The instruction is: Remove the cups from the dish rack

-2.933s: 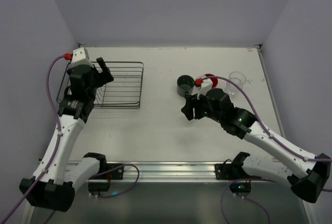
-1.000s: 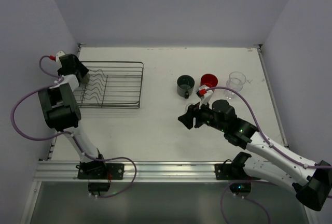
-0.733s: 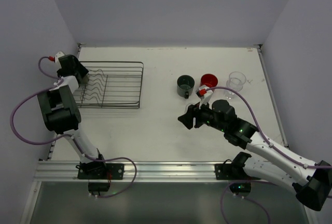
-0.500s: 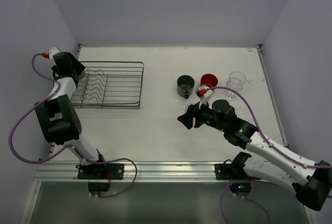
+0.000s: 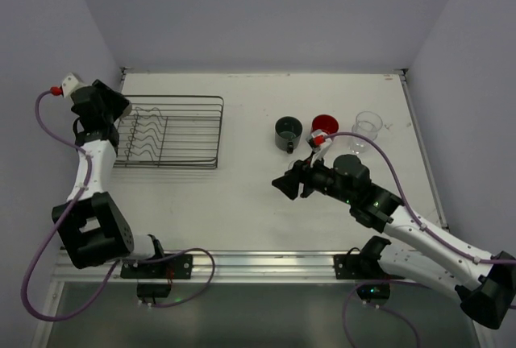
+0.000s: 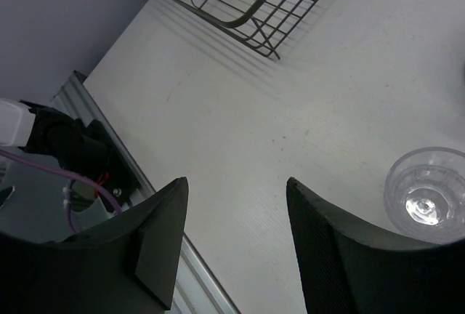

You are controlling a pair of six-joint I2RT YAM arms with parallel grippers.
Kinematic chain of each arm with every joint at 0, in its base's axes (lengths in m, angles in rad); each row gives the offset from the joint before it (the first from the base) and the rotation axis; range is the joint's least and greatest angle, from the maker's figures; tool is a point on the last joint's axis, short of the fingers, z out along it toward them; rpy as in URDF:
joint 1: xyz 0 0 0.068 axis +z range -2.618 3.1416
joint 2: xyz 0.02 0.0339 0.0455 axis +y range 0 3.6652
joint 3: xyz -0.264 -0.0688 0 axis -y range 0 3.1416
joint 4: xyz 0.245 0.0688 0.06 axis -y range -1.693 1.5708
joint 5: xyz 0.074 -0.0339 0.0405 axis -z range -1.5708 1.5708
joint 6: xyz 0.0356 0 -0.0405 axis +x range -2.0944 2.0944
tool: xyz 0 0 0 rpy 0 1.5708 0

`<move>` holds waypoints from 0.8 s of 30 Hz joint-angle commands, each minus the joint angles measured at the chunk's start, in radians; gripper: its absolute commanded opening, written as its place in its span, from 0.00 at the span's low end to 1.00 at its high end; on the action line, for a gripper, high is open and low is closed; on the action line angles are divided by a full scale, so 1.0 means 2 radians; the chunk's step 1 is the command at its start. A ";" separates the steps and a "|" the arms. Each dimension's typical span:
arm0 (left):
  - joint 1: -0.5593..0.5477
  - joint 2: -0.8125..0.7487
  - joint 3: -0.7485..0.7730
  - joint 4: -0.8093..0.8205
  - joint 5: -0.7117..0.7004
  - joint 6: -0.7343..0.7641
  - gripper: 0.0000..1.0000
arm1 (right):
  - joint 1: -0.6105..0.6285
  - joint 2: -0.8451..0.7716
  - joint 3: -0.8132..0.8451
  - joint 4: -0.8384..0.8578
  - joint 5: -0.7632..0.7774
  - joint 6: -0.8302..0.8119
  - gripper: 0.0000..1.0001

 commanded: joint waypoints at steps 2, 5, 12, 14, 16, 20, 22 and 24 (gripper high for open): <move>-0.010 -0.071 -0.028 0.024 0.078 -0.056 0.00 | 0.002 -0.010 0.011 0.065 -0.024 0.041 0.59; -0.042 -0.113 -0.061 0.036 0.136 -0.086 0.00 | 0.002 -0.005 0.015 0.102 -0.042 0.060 0.60; -0.157 -0.200 -0.145 0.120 0.259 -0.197 0.00 | 0.002 0.025 0.012 0.225 -0.060 0.102 0.70; -0.186 -0.216 -0.164 0.154 0.288 -0.223 0.00 | 0.002 0.045 0.021 0.244 -0.062 0.101 0.73; -0.207 -0.239 -0.194 0.197 0.305 -0.260 0.00 | 0.002 0.070 0.034 0.279 -0.073 0.098 0.77; -0.247 -0.276 -0.224 0.230 0.305 -0.300 0.00 | 0.002 0.112 0.055 0.311 -0.081 0.100 0.83; -0.260 -0.297 -0.237 0.243 0.303 -0.309 0.00 | 0.002 0.125 0.065 0.322 -0.091 0.105 0.83; -0.276 -0.317 -0.248 0.262 0.299 -0.325 0.00 | 0.002 0.143 0.071 0.346 -0.110 0.113 0.82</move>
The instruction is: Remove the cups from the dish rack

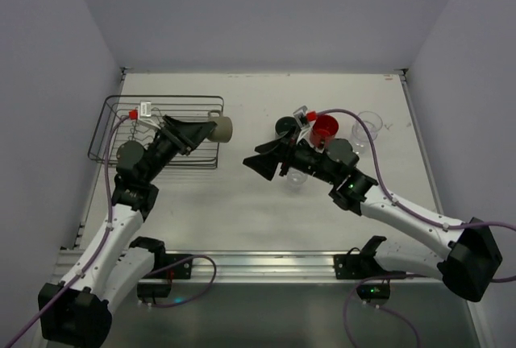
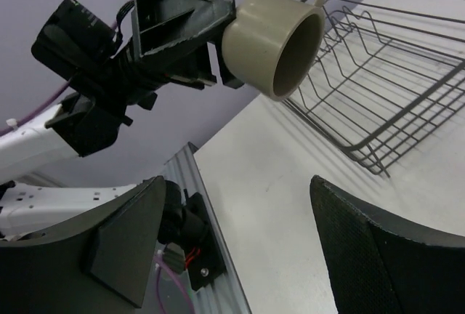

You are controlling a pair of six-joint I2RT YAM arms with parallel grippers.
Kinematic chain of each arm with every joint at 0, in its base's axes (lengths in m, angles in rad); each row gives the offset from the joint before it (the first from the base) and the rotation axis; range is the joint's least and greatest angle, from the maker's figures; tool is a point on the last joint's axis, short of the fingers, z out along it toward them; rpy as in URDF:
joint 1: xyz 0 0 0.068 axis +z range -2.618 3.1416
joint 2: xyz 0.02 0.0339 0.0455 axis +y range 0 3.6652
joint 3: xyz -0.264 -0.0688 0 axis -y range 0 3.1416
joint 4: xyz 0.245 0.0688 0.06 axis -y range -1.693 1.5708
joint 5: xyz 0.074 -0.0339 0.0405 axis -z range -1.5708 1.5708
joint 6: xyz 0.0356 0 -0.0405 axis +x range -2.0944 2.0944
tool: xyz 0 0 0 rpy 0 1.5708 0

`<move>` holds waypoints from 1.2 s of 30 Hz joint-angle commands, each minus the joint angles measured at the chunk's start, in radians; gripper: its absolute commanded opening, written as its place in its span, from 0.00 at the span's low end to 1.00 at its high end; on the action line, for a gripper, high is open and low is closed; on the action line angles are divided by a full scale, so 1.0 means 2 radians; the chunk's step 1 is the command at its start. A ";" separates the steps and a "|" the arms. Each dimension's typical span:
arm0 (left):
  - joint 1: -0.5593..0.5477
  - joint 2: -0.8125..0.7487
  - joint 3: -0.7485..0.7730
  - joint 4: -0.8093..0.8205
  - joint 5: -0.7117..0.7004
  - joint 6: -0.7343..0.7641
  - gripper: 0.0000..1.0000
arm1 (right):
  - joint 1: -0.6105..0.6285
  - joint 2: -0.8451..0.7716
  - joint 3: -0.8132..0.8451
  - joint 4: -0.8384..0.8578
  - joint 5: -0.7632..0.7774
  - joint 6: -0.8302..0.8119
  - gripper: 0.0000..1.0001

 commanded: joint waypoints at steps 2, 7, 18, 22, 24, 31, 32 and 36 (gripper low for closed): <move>-0.028 -0.040 -0.024 0.096 0.026 -0.069 0.00 | 0.002 0.028 0.040 0.097 -0.044 0.022 0.81; -0.043 -0.045 -0.042 0.132 0.033 -0.089 0.00 | 0.002 0.066 0.071 0.124 -0.081 0.048 0.77; -0.082 -0.021 -0.069 0.216 0.033 -0.122 0.00 | 0.002 0.134 0.107 0.201 -0.122 0.111 0.53; -0.086 -0.028 -0.072 0.218 0.018 -0.122 0.09 | 0.002 0.135 0.089 0.236 -0.123 0.127 0.24; -0.086 -0.033 -0.072 0.219 0.014 -0.123 0.16 | 0.002 0.124 0.078 0.248 -0.116 0.128 0.00; -0.086 -0.049 0.003 0.045 0.003 0.001 0.84 | -0.006 0.024 0.052 0.103 -0.084 0.052 0.00; -0.086 -0.051 0.032 -0.017 -0.009 0.083 0.88 | -0.006 0.007 0.058 -0.022 -0.038 0.026 0.00; -0.086 -0.053 0.147 -0.247 -0.067 0.235 0.97 | -0.008 -0.065 0.084 -0.284 0.151 -0.096 0.00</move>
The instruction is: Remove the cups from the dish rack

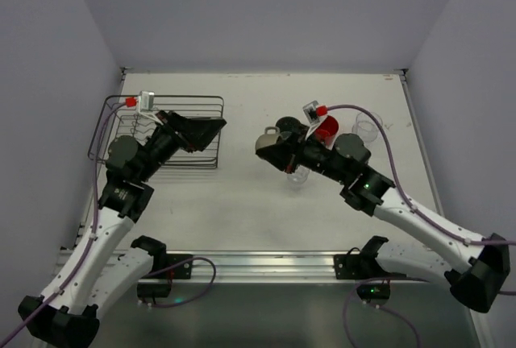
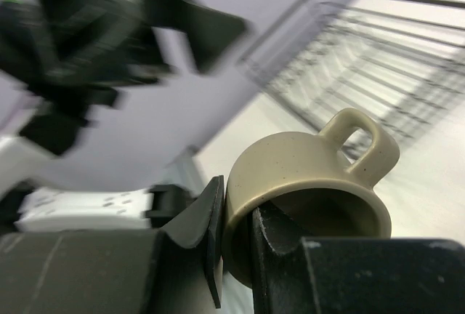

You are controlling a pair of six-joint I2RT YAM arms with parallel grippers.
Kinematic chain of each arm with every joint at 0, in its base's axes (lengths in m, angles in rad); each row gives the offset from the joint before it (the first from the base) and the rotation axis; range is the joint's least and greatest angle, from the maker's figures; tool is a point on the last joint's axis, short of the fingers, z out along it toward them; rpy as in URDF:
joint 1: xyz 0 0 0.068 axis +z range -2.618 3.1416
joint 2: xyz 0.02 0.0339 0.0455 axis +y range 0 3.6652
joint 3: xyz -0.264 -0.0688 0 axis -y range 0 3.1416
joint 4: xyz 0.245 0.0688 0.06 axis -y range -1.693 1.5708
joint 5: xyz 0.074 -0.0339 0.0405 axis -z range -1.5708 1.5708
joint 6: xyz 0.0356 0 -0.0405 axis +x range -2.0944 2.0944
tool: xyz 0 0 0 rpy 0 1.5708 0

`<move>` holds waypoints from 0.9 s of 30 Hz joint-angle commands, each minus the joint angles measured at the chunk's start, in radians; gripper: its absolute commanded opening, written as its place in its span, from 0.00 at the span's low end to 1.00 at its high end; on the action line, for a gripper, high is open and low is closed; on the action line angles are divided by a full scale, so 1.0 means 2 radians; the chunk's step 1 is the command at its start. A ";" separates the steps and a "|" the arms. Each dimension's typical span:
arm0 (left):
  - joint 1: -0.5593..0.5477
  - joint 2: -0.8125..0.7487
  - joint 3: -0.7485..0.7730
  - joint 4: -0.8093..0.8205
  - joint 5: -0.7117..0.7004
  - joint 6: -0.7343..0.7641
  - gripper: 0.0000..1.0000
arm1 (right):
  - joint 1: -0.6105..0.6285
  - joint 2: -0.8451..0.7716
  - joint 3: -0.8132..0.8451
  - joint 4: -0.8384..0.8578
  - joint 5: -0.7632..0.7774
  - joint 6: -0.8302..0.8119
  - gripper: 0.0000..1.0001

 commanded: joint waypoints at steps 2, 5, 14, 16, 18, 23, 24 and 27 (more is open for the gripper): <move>0.000 -0.021 0.086 -0.226 -0.058 0.204 1.00 | -0.020 -0.093 0.014 -0.291 0.221 -0.121 0.00; 0.000 -0.034 0.080 -0.275 -0.073 0.269 1.00 | -0.067 -0.136 -0.012 -0.358 0.267 -0.124 0.00; 0.000 -0.104 -0.010 -0.302 -0.079 0.329 1.00 | -0.144 -0.058 -0.019 -0.396 0.260 -0.121 0.00; 0.000 -0.122 -0.024 -0.299 -0.097 0.329 1.00 | -0.154 -0.023 -0.019 -0.396 0.260 -0.118 0.00; 0.000 -0.139 -0.021 -0.297 -0.092 0.332 1.00 | -0.158 -0.004 -0.019 -0.396 0.257 -0.116 0.00; 0.001 -0.142 -0.023 -0.300 -0.083 0.335 1.00 | -0.165 0.066 -0.012 -0.401 0.256 -0.115 0.01; 0.001 -0.142 -0.023 -0.301 -0.082 0.335 1.00 | -0.169 0.077 -0.011 -0.401 0.256 -0.115 0.02; 0.001 -0.155 -0.024 -0.303 -0.086 0.334 1.00 | -0.173 0.116 -0.008 -0.398 0.244 -0.111 0.04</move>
